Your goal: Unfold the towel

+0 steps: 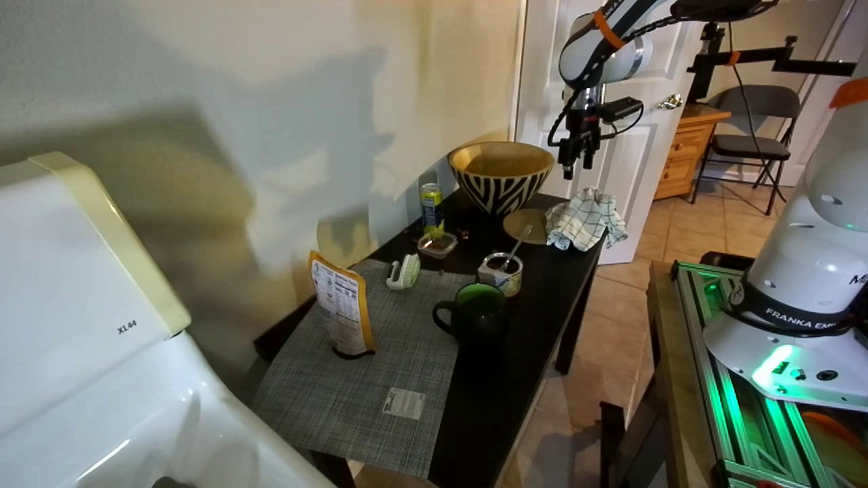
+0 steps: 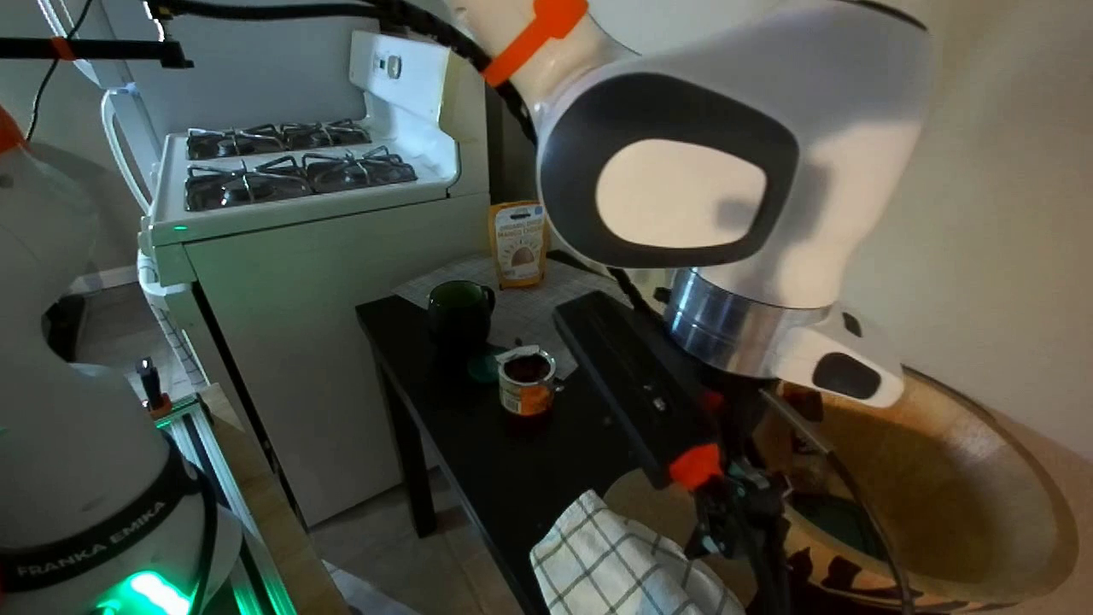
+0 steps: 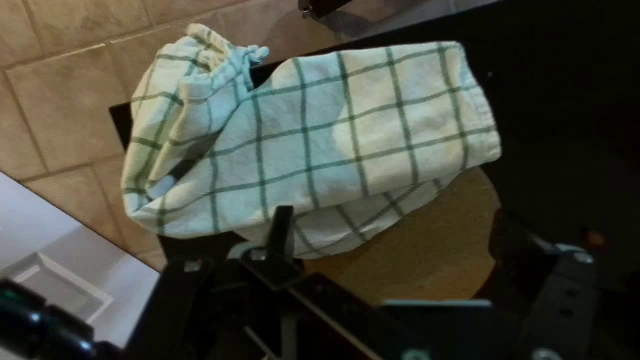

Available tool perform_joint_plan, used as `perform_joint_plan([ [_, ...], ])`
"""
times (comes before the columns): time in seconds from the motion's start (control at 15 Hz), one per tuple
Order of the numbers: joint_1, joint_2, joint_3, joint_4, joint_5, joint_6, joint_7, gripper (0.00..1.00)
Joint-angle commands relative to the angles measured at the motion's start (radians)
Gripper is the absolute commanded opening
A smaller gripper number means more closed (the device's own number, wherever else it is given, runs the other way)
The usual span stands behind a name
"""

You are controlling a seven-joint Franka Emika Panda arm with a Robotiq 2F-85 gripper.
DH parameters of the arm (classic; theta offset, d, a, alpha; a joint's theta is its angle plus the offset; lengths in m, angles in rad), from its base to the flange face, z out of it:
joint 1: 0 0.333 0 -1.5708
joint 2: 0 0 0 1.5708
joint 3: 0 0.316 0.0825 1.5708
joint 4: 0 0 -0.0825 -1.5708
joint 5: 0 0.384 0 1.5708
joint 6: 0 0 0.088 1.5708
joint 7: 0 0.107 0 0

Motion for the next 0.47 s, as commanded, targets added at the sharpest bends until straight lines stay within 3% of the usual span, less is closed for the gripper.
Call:
perform_joint_plan([
  [0.0, 0.025, -0.162, 0.019, -0.163, 0.078, 0.003, -0.165, 1.00],
  [0.27, 0.098, -0.230, 0.025, -0.243, 0.206, -0.023, -0.329, 1.00],
  [0.33, 0.079, -0.172, 0.017, -0.189, 0.154, -0.006, -0.259, 1.00],
  [0.4, 0.094, -0.186, 0.020, -0.207, 0.170, -0.007, -0.281, 1.00],
])
